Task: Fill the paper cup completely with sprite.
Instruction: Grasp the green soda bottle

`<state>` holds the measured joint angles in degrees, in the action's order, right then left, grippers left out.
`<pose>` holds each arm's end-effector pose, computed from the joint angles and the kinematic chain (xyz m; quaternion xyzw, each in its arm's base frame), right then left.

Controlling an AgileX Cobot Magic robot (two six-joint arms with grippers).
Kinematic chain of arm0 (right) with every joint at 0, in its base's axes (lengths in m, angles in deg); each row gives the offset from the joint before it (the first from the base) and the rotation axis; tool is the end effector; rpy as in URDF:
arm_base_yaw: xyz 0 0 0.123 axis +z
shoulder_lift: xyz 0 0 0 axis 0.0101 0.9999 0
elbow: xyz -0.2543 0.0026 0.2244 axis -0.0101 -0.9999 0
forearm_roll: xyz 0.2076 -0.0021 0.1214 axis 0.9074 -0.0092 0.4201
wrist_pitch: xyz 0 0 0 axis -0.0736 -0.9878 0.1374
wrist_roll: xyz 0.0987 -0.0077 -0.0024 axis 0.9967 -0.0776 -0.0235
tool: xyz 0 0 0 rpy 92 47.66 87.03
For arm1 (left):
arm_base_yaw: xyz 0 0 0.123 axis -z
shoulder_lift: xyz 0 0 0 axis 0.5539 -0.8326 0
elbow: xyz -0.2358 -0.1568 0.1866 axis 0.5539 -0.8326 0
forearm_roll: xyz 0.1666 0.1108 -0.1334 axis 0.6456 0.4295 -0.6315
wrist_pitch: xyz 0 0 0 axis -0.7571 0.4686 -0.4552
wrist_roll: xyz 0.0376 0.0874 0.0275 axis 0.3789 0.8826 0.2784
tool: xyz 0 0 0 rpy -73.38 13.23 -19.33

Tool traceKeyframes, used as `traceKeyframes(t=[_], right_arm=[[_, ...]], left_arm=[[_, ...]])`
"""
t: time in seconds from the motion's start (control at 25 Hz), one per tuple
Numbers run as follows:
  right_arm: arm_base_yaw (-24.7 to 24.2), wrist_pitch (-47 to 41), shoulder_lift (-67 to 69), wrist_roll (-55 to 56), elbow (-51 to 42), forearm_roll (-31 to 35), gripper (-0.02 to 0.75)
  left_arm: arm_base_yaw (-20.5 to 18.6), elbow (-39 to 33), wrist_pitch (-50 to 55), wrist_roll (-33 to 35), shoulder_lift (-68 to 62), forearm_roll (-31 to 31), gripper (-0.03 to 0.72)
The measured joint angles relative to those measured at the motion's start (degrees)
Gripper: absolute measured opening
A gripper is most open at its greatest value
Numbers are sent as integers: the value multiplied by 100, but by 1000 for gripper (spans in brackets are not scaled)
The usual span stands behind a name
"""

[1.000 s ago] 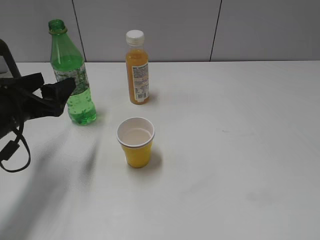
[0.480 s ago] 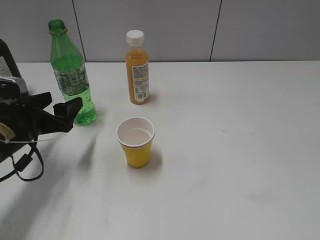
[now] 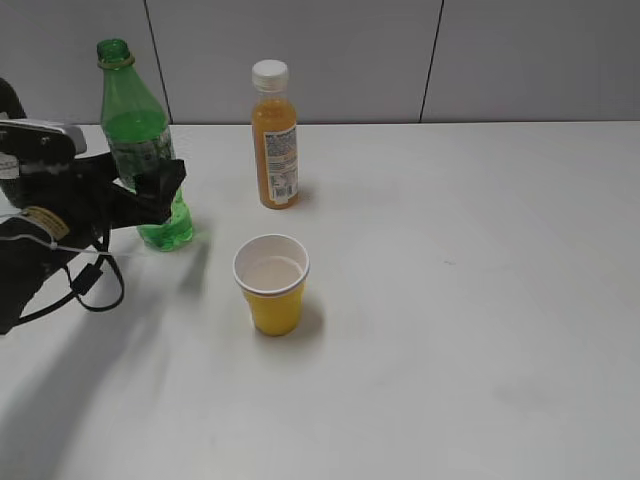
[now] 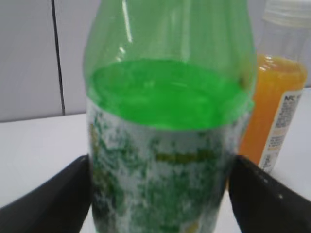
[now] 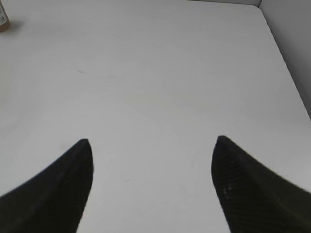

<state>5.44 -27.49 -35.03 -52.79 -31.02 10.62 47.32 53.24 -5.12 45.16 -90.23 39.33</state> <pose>-0.0489 -0.0015 0.2544 -0.0536 0.8420 0.0274 0.5361 0.3536 -0.0917 0.1652 0.0977 0.7464 -0.1076 0.6494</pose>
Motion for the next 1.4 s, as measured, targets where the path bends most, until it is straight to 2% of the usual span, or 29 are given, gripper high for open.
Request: traceKeyframes(t=[0.24, 0.44, 0.64, 0.96, 1.24, 1.4], right_arm=[[0, 0, 0, 0, 0, 0, 585], [0, 0, 0, 0, 0, 0, 585], [0, 0, 0, 0, 0, 0, 585], [0, 0, 0, -5, 0, 0, 585], [0, 0, 0, -5, 0, 0, 585], [0, 0, 0, -5, 0, 0, 587]], left_arm=[[0, 715, 290, 5, -433, 61, 668], [0, 959, 392, 5, -588, 85, 663], [0, 977, 397, 5, -652, 85, 627], [0, 982, 247, 5, -690, 91, 446], [0, 952, 208, 91, -692, 112, 446], [0, 752, 183, 240, -561, -72, 446]])
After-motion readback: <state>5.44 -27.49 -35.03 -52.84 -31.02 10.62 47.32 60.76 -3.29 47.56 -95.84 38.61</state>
